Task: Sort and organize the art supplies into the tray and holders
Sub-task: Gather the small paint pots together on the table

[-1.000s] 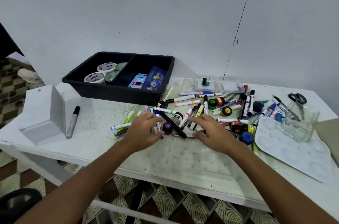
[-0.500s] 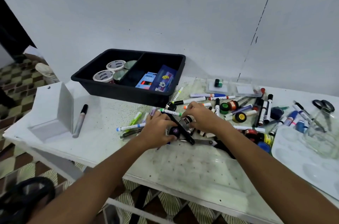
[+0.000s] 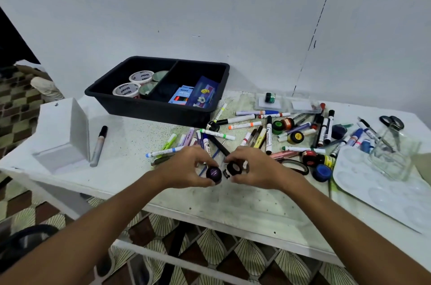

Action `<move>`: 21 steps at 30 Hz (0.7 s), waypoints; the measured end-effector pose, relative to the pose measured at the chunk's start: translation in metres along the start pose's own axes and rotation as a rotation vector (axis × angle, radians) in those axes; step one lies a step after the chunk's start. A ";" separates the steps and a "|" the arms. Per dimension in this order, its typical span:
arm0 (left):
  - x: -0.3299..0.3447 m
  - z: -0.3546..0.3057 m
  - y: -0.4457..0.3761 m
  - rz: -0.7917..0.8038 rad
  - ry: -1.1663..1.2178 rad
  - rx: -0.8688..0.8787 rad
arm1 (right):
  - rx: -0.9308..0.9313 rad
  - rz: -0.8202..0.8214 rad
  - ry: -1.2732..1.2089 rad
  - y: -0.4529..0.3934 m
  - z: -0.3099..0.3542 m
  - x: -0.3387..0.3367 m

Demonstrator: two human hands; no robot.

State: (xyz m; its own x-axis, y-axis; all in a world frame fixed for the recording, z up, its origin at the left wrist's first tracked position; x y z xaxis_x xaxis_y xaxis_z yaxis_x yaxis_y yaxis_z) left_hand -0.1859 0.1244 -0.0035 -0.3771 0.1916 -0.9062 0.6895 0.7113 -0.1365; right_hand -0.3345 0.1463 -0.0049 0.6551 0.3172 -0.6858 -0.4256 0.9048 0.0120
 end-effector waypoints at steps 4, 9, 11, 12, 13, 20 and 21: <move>0.014 0.001 0.006 0.052 -0.089 -0.003 | 0.042 0.000 0.026 0.013 0.001 0.015; 0.020 0.001 0.009 0.037 -0.143 -0.026 | 0.008 -0.047 0.219 0.019 0.003 0.026; 0.021 0.001 0.010 0.036 -0.159 -0.029 | -0.034 -0.064 0.293 0.019 0.004 0.032; 0.022 0.002 0.010 0.036 -0.168 -0.028 | -0.045 -0.074 0.313 0.018 0.004 0.034; 0.023 0.003 0.011 0.035 -0.175 -0.024 | -0.051 -0.091 0.318 0.018 0.004 0.035; 0.027 0.000 0.008 0.076 -0.210 -0.016 | -0.016 -0.070 0.310 0.016 0.001 0.039; 0.028 0.000 0.007 0.077 -0.212 -0.006 | -0.011 -0.061 0.303 0.016 0.001 0.039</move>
State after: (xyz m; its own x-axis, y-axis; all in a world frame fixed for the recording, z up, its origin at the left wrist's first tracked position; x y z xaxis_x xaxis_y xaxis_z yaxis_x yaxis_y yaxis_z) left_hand -0.1914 0.1353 -0.0293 -0.1847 0.0992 -0.9778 0.7069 0.7046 -0.0621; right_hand -0.3153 0.1739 -0.0311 0.4641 0.1614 -0.8710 -0.3988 0.9161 -0.0428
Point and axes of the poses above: each hand's wrist, its own y-axis away from the middle knuckle, its own x-axis out of the palm, z = x × y, the point moved 7 cm from there along -y, towards the middle knuckle, and after that the axes turned 12 degrees about -y, right-handed, at the moved point
